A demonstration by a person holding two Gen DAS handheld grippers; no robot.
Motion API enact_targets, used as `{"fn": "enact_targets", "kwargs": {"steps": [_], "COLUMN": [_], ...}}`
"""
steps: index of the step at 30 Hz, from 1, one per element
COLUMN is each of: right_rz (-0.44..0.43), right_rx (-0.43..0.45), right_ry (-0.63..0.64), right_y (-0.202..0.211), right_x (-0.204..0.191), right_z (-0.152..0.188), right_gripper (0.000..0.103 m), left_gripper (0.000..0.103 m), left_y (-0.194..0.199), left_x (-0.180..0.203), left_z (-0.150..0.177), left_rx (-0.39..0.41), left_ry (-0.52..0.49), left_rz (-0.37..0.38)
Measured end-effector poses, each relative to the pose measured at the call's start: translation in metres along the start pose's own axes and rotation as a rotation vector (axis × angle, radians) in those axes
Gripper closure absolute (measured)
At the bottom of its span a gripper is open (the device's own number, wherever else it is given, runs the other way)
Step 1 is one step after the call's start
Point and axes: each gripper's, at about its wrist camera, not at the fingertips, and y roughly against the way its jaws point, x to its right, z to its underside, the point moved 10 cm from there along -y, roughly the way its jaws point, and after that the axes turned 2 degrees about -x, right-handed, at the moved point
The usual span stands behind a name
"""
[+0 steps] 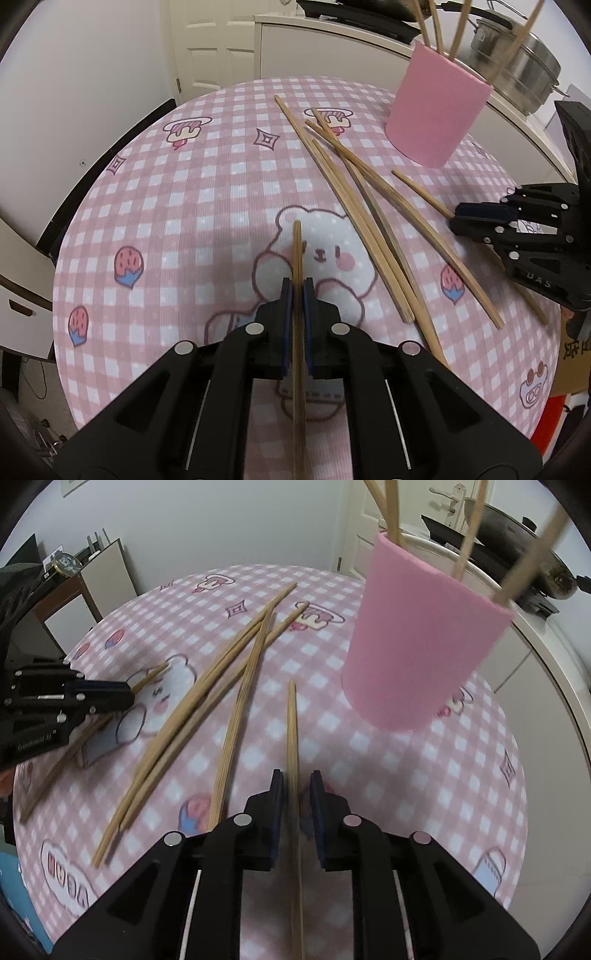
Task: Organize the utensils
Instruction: 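Lift both held chopsticks up from the table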
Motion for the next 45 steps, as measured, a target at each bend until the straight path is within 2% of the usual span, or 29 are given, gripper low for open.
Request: {"fn": "enact_targets", "kwargs": {"steps": [5, 9, 11, 15, 20, 23, 27, 28, 29, 30, 31, 32, 34, 36, 43, 45], "right_rz": [0.009, 0.013, 0.013, 0.004, -0.006, -0.016, -0.018, -0.024, -0.027, -0.031, -0.035, -0.038, -0.042, -0.046, -0.053, -0.057], "right_rx": [-0.004, -0.008, -0.008, 0.041, 0.133, 0.161, 0.163, 0.158, 0.154, 0.147, 0.142, 0.137, 0.129, 0.126, 0.11, 0.106], "right_ry": [0.011, 0.024, 0.025, 0.02, 0.031, 0.035, 0.041, 0.036, 0.034, 0.031, 0.028, 0.026, 0.027, 0.027, 0.024, 0.023], "right_y": [-0.009, -0.01, -0.009, 0.012, 0.058, 0.077, 0.082, 0.08, 0.078, 0.075, 0.073, 0.071, 0.068, 0.066, 0.052, 0.048], "right_x": [-0.001, -0.003, -0.001, -0.002, -0.008, -0.012, -0.017, -0.017, -0.016, -0.016, -0.017, -0.018, -0.019, -0.018, -0.014, -0.013], "right_z": [-0.016, -0.021, -0.024, -0.03, -0.04, -0.043, -0.041, -0.04, -0.04, -0.038, -0.037, -0.035, -0.032, -0.032, -0.035, -0.035], "right_gripper": [0.089, 0.099, 0.099, 0.099, 0.099, 0.099, 0.099, 0.099, 0.099, 0.099, 0.099, 0.099, 0.099, 0.099, 0.099, 0.099], "left_gripper": [0.096, 0.097, 0.097, 0.097, 0.097, 0.096, 0.096, 0.094, 0.082, 0.074, 0.06, 0.058, 0.059, 0.066, 0.08, 0.088], "left_y": [-0.007, -0.008, -0.006, 0.013, 0.047, 0.047, 0.041, 0.04, 0.038, 0.039, 0.038, 0.038, 0.034, 0.027, -0.006, -0.007], "left_x": [0.001, 0.003, 0.001, 0.005, 0.011, 0.01, 0.007, 0.006, 0.005, 0.004, 0.003, 0.002, 0.0, -0.003, -0.003, -0.001], "left_z": [-0.01, -0.012, -0.015, -0.022, -0.033, -0.03, -0.021, -0.019, -0.018, -0.015, -0.015, -0.016, -0.016, -0.017, -0.009, -0.011], "left_rx": [-0.007, -0.008, 0.001, 0.049, 0.108, 0.07, 0.025, 0.02, 0.014, 0.01, 0.014, 0.02, 0.011, -0.003, -0.08, -0.071], "left_ry": [-0.019, -0.051, -0.039, -0.021, -0.026, -0.016, 0.009, 0.011, 0.015, 0.023, 0.027, 0.026, 0.018, 0.021, -0.005, -0.021], "left_rz": [-0.018, -0.045, -0.052, -0.023, -0.01, -0.018, -0.034, -0.035, -0.038, -0.041, -0.045, -0.055, -0.073, -0.077, -0.095, -0.094]}}
